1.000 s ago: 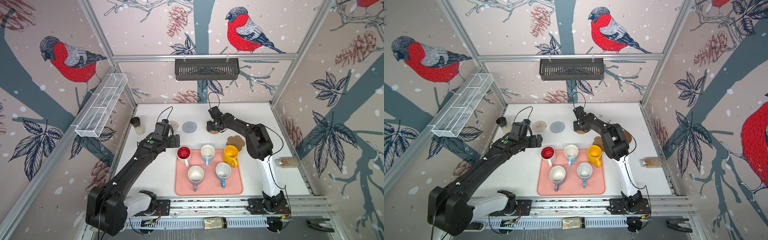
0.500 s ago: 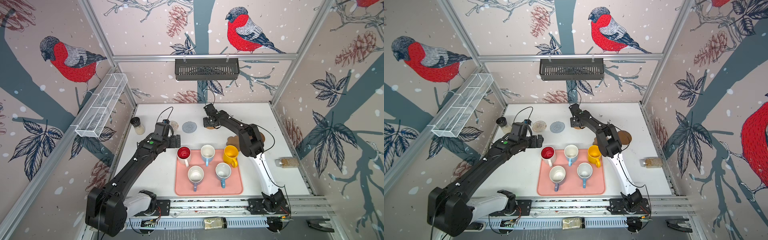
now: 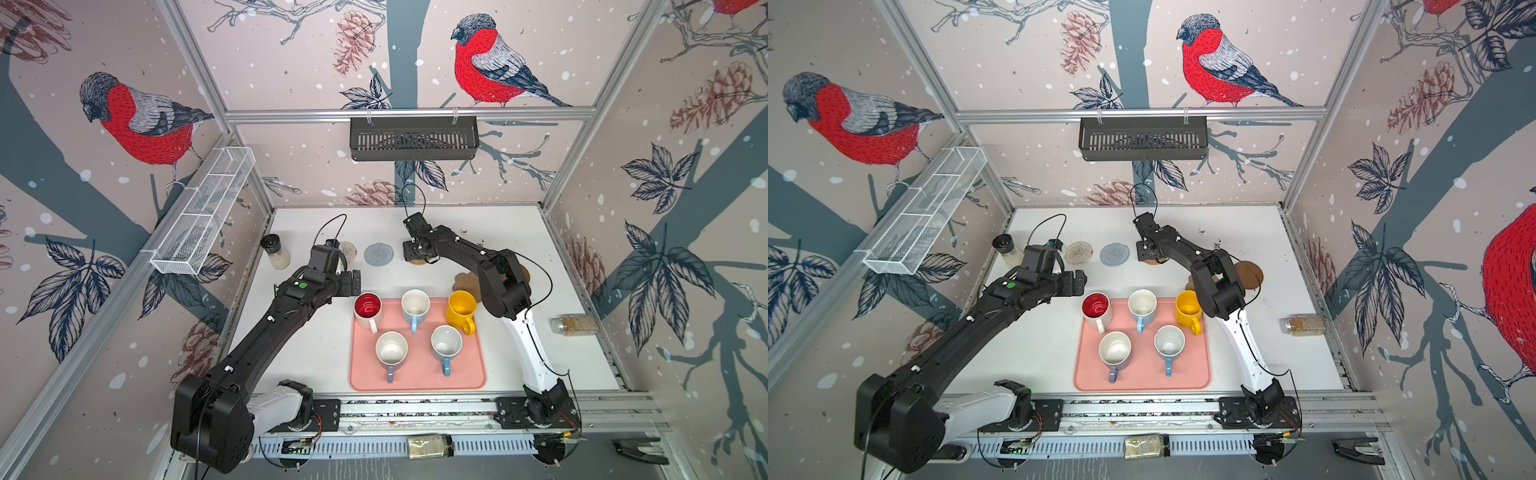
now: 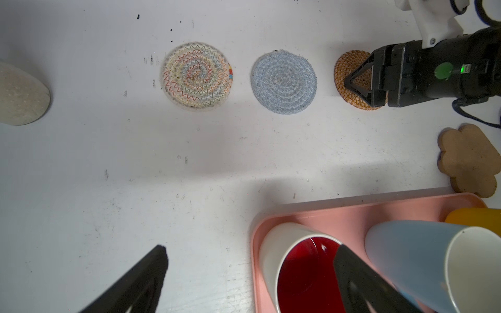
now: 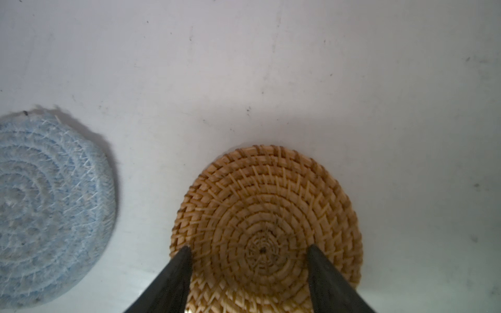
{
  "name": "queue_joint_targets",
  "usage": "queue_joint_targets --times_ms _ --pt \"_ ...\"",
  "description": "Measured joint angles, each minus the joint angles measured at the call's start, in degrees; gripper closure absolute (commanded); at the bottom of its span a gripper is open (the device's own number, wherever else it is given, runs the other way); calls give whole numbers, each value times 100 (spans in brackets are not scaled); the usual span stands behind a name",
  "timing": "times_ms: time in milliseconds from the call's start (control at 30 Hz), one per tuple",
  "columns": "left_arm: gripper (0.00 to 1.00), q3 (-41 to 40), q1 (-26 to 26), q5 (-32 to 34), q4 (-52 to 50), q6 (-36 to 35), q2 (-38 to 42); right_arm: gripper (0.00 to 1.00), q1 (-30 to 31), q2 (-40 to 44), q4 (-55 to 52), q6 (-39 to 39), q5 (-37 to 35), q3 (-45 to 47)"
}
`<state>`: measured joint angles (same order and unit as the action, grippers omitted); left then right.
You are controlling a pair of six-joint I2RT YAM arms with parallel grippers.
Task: Place cups on coasters
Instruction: Move the coaster to the top-center of the table, then move the coaster to the top-right of the table.
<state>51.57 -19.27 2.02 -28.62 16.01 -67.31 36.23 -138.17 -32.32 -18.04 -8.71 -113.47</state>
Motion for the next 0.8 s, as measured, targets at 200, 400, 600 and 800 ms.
queue_joint_targets --times_ms 200,400,600,800 --pt "3 -22 0 -33 4 -101 33 19 -79 -66 -645 -15 63 -525" --pt "3 39 0 -28 2 -122 9 13 -107 105 -885 -13 70 -966" --pt "3 590 -9 -33 -31 -114 -114 16 -155 901 -916 9 83 -621" --pt "3 1447 -306 221 -166 -133 -671 19 -400 2361 -509 -20 57 1416"
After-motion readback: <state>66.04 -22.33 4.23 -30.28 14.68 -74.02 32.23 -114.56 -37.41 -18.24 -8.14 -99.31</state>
